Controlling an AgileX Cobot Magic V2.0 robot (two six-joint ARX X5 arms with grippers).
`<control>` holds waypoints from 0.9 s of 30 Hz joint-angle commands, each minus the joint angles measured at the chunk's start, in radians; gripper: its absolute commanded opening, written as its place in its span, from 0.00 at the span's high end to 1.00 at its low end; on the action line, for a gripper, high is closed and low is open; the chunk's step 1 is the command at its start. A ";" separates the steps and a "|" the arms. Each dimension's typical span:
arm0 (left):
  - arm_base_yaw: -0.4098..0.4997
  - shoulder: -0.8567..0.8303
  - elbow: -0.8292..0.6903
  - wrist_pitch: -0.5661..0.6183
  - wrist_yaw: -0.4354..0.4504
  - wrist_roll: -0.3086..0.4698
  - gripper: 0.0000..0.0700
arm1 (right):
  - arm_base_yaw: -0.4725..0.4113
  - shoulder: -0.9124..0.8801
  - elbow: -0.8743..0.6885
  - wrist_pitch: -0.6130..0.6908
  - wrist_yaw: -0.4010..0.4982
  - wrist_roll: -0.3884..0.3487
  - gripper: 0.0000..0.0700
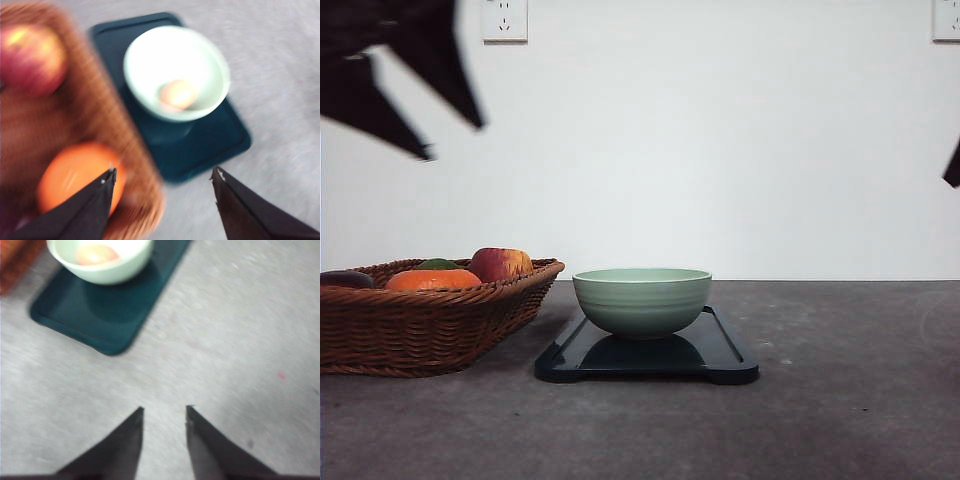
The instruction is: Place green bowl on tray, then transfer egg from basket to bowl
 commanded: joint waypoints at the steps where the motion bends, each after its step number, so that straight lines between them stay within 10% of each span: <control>1: 0.007 -0.066 -0.049 0.001 -0.002 -0.015 0.47 | 0.006 0.013 0.001 0.019 -0.010 0.004 0.62; 21: 0.081 -0.582 -0.291 -0.109 0.000 -0.076 0.48 | 0.020 0.137 0.001 0.089 -0.098 0.006 0.61; 23: 0.081 -0.595 -0.291 -0.110 0.000 -0.074 0.87 | 0.020 0.138 0.001 0.085 -0.097 0.008 0.89; 27: 0.081 -0.599 -0.291 -0.102 -0.001 -0.041 1.00 | 0.020 0.137 0.001 0.084 -0.108 0.022 0.98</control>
